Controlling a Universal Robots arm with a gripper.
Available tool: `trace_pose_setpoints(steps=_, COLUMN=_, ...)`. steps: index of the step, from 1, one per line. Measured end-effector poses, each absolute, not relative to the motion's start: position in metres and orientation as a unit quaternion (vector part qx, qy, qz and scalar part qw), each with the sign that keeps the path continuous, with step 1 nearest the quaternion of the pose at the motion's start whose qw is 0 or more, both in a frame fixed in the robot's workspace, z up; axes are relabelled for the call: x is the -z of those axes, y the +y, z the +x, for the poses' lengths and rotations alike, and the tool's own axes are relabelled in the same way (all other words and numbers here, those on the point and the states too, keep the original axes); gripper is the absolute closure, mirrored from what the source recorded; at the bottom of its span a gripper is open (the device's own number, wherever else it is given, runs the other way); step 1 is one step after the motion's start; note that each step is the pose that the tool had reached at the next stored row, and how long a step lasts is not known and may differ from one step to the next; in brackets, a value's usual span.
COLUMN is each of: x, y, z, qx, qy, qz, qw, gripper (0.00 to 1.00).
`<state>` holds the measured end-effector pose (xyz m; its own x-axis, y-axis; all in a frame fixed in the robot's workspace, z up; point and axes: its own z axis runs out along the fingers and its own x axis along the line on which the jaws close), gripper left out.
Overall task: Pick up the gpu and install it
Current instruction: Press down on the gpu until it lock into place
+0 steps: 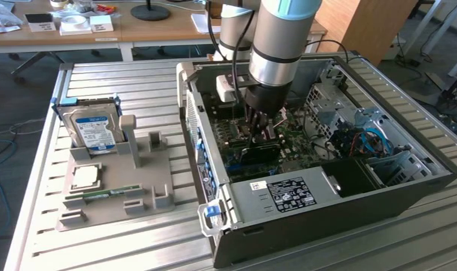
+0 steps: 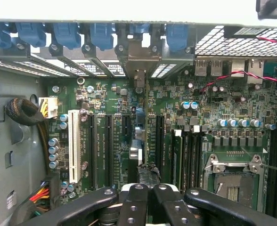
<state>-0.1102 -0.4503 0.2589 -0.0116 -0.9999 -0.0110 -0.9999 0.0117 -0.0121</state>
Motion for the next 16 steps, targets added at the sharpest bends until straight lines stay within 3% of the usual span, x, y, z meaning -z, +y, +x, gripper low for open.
trace_pose_setpoints(steps=16, x=-0.2587, y=-0.4503, z=-0.1117, qx=0.0, qy=0.711, qz=-0.703, qw=0.008, gripper=0.89)
